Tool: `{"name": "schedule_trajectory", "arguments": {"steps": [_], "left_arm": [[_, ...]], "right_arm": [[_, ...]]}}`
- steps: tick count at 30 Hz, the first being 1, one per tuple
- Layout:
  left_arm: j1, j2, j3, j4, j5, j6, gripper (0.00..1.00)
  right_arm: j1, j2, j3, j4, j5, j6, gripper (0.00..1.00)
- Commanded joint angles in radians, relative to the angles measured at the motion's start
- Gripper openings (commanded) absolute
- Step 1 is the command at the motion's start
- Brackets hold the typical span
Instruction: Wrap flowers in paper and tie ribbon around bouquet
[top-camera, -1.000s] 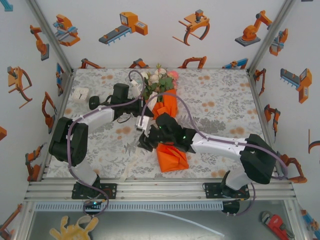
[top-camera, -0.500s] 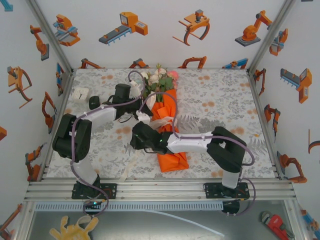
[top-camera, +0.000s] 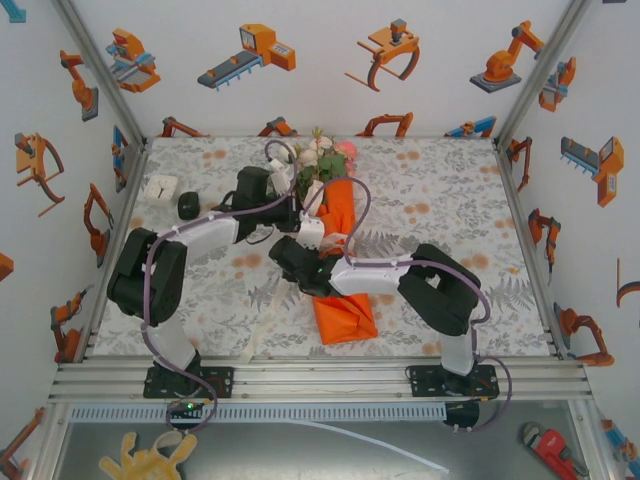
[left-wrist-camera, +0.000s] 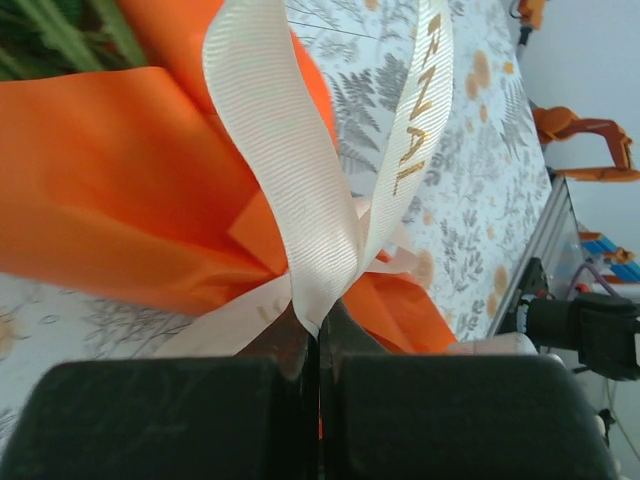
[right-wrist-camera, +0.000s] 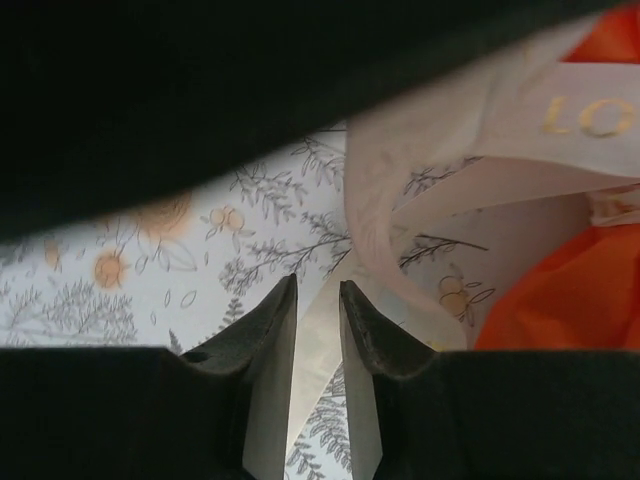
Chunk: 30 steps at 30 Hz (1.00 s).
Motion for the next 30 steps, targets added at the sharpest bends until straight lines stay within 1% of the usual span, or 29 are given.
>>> {"name": "schedule_trajectory", "arguments": {"steps": [1, 3, 8, 11, 14, 17, 24, 26, 27, 29, 30], "left_arm": [[-0.031, -0.039, -0.005, 0.048, 0.043, -0.034, 0.00], [-0.040, -0.041, -0.005, 0.052, 0.041, -0.038, 0.00], [-0.045, -0.045, -0.009, 0.043, 0.033, -0.029, 0.00], [-0.045, -0.045, -0.009, 0.039, 0.027, -0.021, 0.00], [-0.045, -0.039, -0.004, 0.035, 0.028, -0.021, 0.00], [-0.046, -0.036, -0.003, 0.028, 0.030, -0.014, 0.00], [-0.045, -0.042, -0.003, 0.014, 0.028, -0.002, 0.00], [-0.045, -0.046, -0.002, 0.005, 0.026, 0.003, 0.00], [-0.046, -0.047, -0.004, 0.004, 0.023, 0.005, 0.00], [-0.044, -0.050, -0.006, -0.001, 0.016, 0.011, 0.00], [-0.044, -0.049, -0.005, -0.004, 0.012, 0.016, 0.00]], "right_arm": [[-0.001, -0.017, 0.031, -0.072, 0.122, 0.093, 0.30], [-0.006, -0.025, 0.043, -0.148, 0.151, 0.161, 0.32], [-0.018, -0.017, 0.069, -0.245, 0.205, 0.259, 0.36], [-0.019, 0.007, 0.081, -0.243, 0.239, 0.303, 0.37], [-0.023, 0.034, 0.086, -0.197, 0.259, 0.303, 0.39], [-0.025, 0.063, 0.103, -0.188, 0.295, 0.313, 0.40], [-0.034, 0.140, 0.149, -0.172, 0.293, 0.322, 0.40], [-0.034, 0.147, 0.147, -0.191, 0.286, 0.343, 0.36], [-0.034, 0.145, 0.142, -0.196, 0.281, 0.351, 0.31], [-0.035, 0.133, 0.123, -0.193, 0.257, 0.362, 0.19], [-0.033, 0.122, 0.114, -0.186, 0.242, 0.357, 0.15]]}}
